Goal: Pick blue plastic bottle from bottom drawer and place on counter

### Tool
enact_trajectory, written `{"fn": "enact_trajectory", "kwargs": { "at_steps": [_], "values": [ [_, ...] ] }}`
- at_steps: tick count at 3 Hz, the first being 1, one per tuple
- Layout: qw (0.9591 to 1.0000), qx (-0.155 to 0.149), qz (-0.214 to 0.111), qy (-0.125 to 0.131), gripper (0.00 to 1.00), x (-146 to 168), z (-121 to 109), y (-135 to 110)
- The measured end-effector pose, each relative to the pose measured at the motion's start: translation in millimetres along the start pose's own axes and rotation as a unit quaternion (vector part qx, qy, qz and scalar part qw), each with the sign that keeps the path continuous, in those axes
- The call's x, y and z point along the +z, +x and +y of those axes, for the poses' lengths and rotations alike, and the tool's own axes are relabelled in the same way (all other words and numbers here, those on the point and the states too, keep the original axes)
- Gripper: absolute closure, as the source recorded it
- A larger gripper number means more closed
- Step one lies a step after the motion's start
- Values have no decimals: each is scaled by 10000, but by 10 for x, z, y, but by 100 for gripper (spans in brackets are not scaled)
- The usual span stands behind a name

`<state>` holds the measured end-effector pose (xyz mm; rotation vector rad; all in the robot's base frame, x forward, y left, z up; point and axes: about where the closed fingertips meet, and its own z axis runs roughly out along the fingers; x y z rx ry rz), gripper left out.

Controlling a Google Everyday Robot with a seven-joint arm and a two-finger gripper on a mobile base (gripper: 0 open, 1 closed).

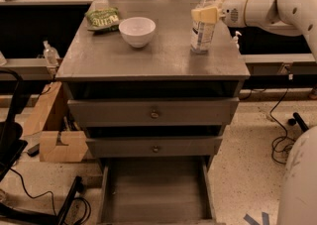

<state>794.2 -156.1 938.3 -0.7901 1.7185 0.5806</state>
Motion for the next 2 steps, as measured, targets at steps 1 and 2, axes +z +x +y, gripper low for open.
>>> {"fn": "enact_trajectory", "kwargs": {
  "at_steps": [1, 2],
  "values": [
    [10000, 2, 2, -10, 11, 12, 6, 0],
    [10000, 5, 4, -27, 0, 35, 18, 4]
  ]
}}
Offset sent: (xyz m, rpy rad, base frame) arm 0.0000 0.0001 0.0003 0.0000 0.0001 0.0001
